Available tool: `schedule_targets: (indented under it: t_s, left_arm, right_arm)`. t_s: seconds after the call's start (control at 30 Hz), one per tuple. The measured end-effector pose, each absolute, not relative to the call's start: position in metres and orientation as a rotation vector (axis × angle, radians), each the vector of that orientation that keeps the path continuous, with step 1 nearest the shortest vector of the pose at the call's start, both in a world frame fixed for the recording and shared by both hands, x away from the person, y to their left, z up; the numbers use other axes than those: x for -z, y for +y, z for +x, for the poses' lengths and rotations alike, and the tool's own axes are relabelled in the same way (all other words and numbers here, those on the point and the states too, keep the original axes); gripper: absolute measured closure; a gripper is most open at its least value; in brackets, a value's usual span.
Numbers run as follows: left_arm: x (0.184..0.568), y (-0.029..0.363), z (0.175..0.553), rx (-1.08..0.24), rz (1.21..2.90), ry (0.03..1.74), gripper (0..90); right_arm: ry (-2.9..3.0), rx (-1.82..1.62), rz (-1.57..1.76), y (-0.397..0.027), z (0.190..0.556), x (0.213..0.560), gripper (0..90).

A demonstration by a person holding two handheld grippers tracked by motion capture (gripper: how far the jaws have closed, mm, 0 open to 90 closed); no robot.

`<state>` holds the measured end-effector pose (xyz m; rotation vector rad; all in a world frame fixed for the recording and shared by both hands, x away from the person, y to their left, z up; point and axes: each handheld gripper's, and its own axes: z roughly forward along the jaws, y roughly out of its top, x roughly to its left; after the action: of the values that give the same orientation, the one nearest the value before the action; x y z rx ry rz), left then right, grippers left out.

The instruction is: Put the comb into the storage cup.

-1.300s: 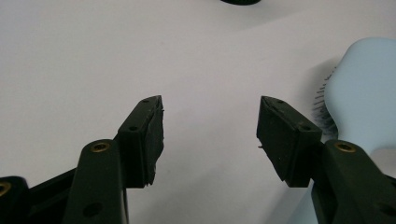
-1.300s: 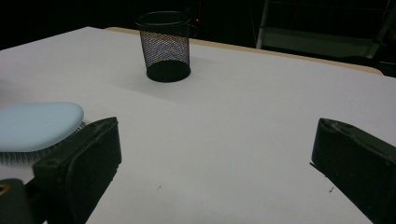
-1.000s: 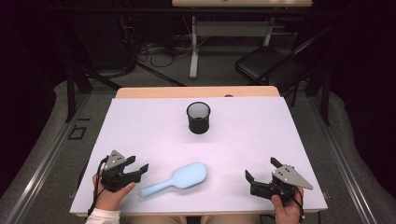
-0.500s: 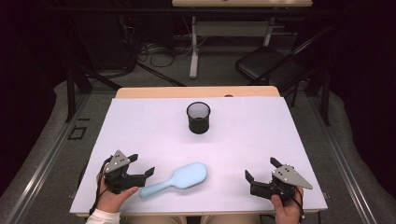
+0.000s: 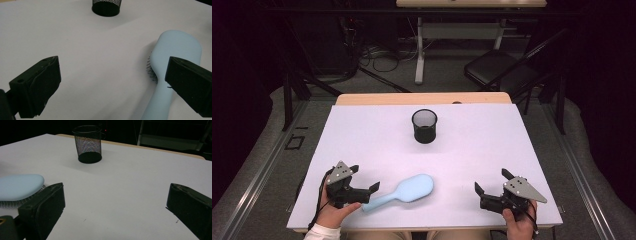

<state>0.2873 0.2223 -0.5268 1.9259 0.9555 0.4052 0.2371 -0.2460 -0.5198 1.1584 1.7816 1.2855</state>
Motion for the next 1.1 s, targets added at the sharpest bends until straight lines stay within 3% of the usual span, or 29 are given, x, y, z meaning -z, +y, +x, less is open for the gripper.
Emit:
schedule_targets:
  t_s: [1.1]
  left_arm:
    - [0.513,0.206,0.290,-0.325,2.025,0.847,0.6]
  right_arm:
    - [1.786,-1.284,1.160,-0.246,0.238,0.520,1.4]
